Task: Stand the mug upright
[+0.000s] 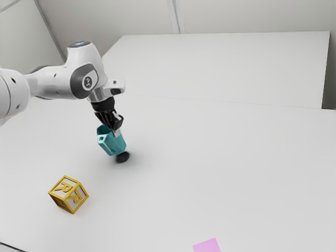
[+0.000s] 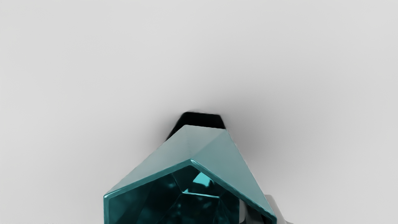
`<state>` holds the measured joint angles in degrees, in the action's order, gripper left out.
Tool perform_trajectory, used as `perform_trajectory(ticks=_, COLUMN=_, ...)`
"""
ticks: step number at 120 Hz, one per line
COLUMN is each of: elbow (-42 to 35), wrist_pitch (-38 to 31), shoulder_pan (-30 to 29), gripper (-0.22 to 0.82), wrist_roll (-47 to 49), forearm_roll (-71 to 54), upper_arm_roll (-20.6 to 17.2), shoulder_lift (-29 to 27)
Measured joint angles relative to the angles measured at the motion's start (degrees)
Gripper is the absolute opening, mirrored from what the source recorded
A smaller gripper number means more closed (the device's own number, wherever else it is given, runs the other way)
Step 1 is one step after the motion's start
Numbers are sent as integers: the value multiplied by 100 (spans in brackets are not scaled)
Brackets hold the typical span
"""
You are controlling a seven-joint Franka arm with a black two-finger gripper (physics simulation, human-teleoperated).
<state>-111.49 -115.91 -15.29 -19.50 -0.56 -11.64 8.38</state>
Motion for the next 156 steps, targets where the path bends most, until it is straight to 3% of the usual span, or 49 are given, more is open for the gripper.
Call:
perform_trajectory(ticks=39, elbow=-332, wrist_pitch=-492, shoulder_pan=-10, gripper=-15, wrist_roll=522, forearm_roll=-148, upper_arm_roll=-12, shoulder_lift=146)
perform_trajectory(ticks=61, elbow=-337, wrist_pitch=-559, shoulder_pan=-4, gripper=24, wrist_roll=701, forearm_roll=-141, upper_arm_roll=-15, shoulder_lift=135)
perform_trajectory(ticks=79, elbow=-310, wrist_pitch=-462, shoulder_pan=-14, gripper=42, wrist_roll=808, forearm_roll=-108, upper_arm_roll=-84, shoulder_lift=-151)
perform_trajectory(ticks=88, elbow=-128, wrist_pitch=-268, shoulder_pan=-2, gripper=48, wrist_roll=850, forearm_roll=-56, upper_arm_roll=-117, shoulder_lift=-291)
perform_trajectory(ticks=115, elbow=1433, wrist_pitch=836, shoulder_pan=60, gripper=56, wrist_roll=942, forearm_roll=98, upper_arm_roll=-113, shoulder_lift=-194)
perform_trajectory(ticks=129, elbow=2054, wrist_pitch=1387, shoulder_pan=549, gripper=58, wrist_roll=977, forearm_roll=109, upper_arm_roll=217, shoulder_lift=-174)
perform_trajectory(ticks=156, elbow=2470, wrist_pitch=2121, shoulder_pan=766, gripper=60, wrist_roll=1025, forearm_roll=121, upper_arm_roll=429, shoulder_lift=-230)
